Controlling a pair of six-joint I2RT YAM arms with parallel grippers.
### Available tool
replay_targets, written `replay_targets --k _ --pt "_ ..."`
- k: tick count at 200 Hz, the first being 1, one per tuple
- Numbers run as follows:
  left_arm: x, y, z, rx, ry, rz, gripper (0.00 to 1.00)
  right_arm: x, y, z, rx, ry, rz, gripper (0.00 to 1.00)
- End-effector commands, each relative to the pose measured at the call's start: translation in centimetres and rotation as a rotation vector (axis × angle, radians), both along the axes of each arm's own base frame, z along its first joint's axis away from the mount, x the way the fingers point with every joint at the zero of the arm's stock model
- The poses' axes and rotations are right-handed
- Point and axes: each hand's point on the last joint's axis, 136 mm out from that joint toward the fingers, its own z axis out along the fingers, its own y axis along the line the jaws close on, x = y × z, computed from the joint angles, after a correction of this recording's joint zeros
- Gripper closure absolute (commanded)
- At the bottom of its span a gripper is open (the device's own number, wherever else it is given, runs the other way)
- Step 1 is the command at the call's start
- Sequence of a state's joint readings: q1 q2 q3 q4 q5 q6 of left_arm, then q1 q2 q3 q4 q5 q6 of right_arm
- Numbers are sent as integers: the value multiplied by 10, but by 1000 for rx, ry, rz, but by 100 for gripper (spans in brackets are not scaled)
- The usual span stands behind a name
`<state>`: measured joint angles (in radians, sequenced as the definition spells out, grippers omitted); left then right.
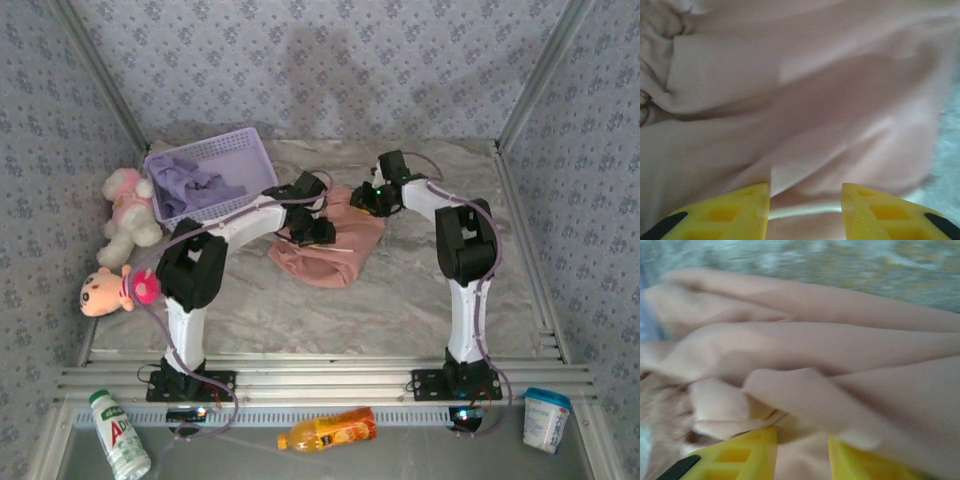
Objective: Fold and stack the mixed laundry pile
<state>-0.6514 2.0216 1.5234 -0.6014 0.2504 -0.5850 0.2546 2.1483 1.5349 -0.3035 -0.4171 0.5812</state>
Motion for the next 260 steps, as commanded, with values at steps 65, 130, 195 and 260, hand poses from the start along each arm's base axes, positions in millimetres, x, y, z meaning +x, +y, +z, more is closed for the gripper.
replay_targets --k 65,130,195,260 --pt "11 20 -29 170 39 -159 56 -98 -101 -37 29 224 -281 64" --pt "51 -7 79 2 -120 -138 41 -107 -83 55 34 0 -124 61" --pt "-20 -57 37 -98 10 -298 69 -72 -38 36 12 9 33 62" --pt "-56 -48 -38 -1 120 -330 69 -68 -87 -27 63 132 -107 56"
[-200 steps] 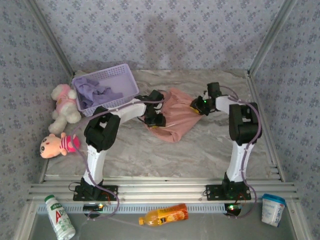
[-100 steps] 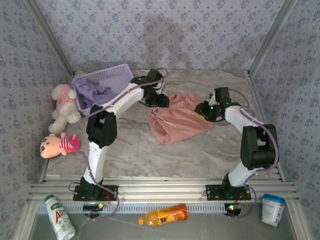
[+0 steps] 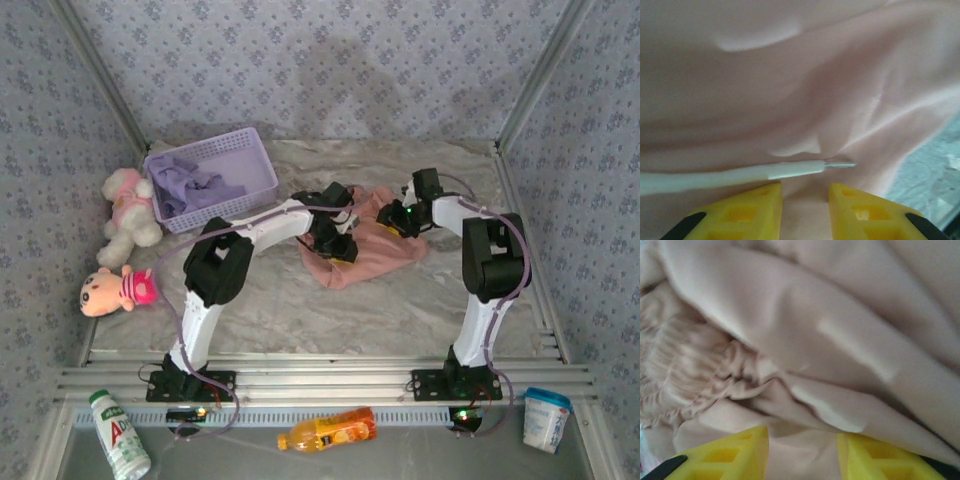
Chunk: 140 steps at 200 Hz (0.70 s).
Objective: Fold and stack the mixed laundry pile
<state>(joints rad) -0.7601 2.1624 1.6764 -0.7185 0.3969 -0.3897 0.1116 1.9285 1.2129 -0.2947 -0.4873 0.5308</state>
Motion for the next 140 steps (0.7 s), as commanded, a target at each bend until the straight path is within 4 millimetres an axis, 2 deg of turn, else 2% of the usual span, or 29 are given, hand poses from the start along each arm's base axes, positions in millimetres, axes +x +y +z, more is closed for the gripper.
replay_targets --k 1,14,29,46,56,58,63,71,83,95,112,140 --pt "-8 11 -22 39 34 -1 69 -7 -17 -24 40 55 -41 56" --pt "-11 16 -23 63 44 2 69 -7 -18 -24 77 63 -36 54" --pt "-4 20 -5 66 20 29 63 -7 -14 -11 81 36 -7 49" --pt "21 27 33 31 -44 126 46 -13 -11 11 13 -7 32 35" --pt "38 35 58 -12 -80 204 40 -21 -8 21 -42 -19 59 25" --pt "42 38 63 -21 -85 223 38 -16 -7 31 -50 -46 63 23" --pt "50 44 75 -43 -104 265 34 -17 -3 39 -78 -68 79 19" --pt "62 56 90 -68 -133 325 24 -23 2 46 -119 -88 107 12" --pt "77 80 113 -76 -195 405 1 -31 12 53 -183 -105 135 9" --pt "88 106 130 -66 -253 467 1 -40 23 51 -252 -97 164 9" --pt "98 142 144 -33 -309 551 0 -51 42 41 -371 -94 236 9" --pt "102 195 146 2 -313 697 0 -59 64 17 -545 -79 316 8"
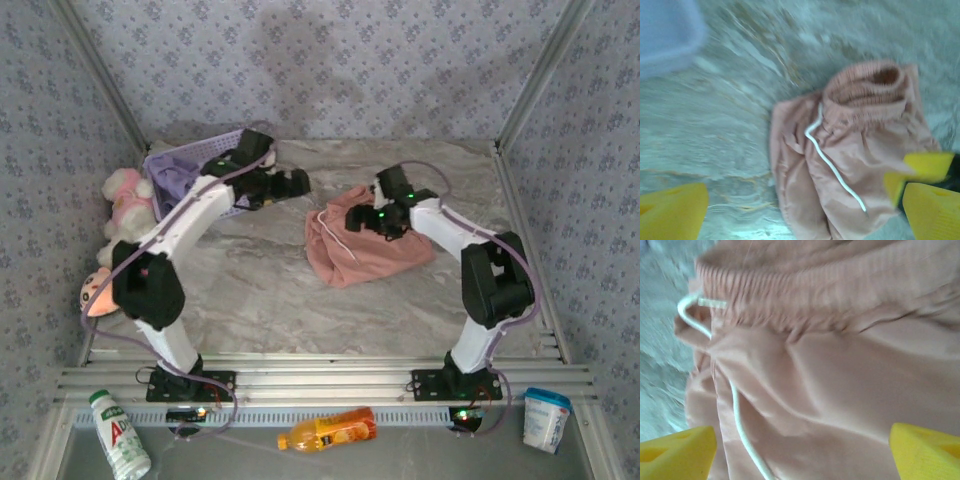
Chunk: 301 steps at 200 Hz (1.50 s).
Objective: Fold and stack the mixed laundry pile
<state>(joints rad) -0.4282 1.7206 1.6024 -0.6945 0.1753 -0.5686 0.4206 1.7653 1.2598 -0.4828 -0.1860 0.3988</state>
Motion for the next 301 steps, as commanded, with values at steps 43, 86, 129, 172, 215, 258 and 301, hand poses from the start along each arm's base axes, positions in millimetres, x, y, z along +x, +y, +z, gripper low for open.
replay_targets --k 43,86,129,172,215,258,301 --pt "-19 88 -23 104 48 265 0 -21 -23 -62 -527 102 75 5" --pt "-25 104 -23 24 19 346 0 -11 -91 -76 -618 219 15 5" --pt "-21 104 -16 -12 -7 355 0 2 -181 -65 -569 255 -111 5" --pt "-7 132 -12 66 -24 407 0 0 -261 -71 -451 309 -343 6" --pt "19 188 -22 160 6 525 0 21 -281 -68 -373 259 -423 7" --pt "31 256 -37 335 68 707 0 42 -256 -45 -328 230 -410 4" --pt "70 283 -59 340 102 708 1 69 -236 15 47 63 -460 0"
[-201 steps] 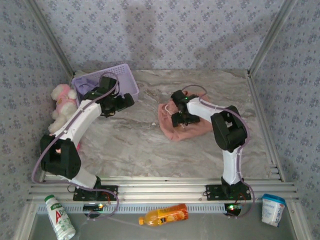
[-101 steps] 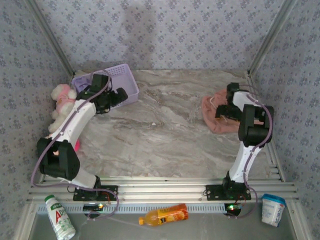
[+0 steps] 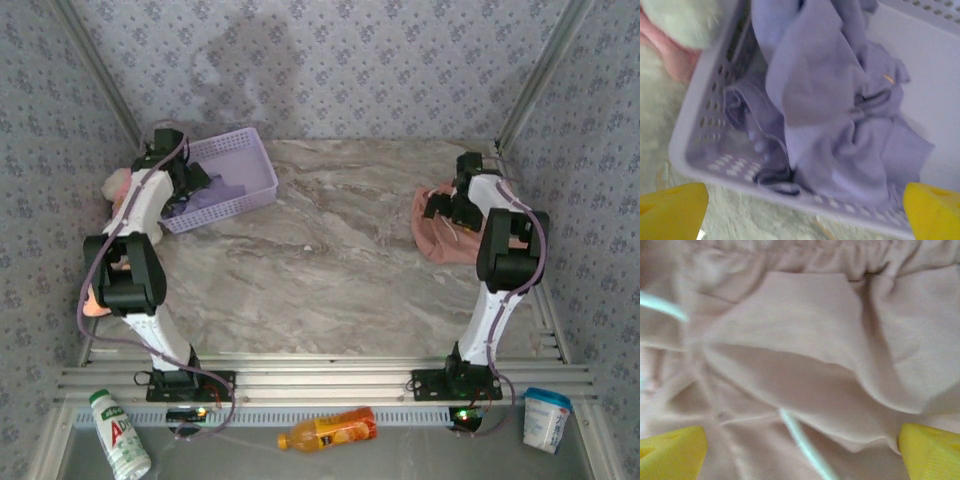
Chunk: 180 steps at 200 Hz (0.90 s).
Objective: Fold and stack the mixed laundry pile
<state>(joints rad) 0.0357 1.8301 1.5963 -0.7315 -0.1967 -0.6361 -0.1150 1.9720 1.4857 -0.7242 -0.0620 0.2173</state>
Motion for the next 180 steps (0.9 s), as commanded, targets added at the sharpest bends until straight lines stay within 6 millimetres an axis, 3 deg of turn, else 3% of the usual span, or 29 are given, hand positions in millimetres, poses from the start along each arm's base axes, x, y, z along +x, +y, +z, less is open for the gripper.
replay_targets --k 1,20,38,48,65,82,99,129,166,180 --pt "19 14 -4 34 23 -17 1 17 7 50 233 -167 -59 0" --pt "42 15 -12 34 27 -53 5 24 -1 74 348 -280 -113 0" --pt "63 11 -23 16 31 -104 21 22 -11 86 330 -314 -133 0" --pt "70 9 -32 2 50 -124 41 17 -14 88 300 -310 -129 0" --pt "83 6 -26 -9 49 -152 99 8 -15 90 274 -307 -136 0" --pt "88 0 -10 -28 10 -182 100 -2 -18 95 235 -321 -145 0" --pt "91 -11 26 -63 -96 -213 100 -10 -25 102 188 -343 -178 0" --pt "89 -46 119 -164 -341 -303 100 -16 -23 124 162 -437 -168 0" --pt "60 -106 235 -226 -608 -438 100 -16 -14 152 160 -547 -130 0" --pt "44 -133 270 -260 -693 -501 100 -17 -11 161 166 -571 -118 0"
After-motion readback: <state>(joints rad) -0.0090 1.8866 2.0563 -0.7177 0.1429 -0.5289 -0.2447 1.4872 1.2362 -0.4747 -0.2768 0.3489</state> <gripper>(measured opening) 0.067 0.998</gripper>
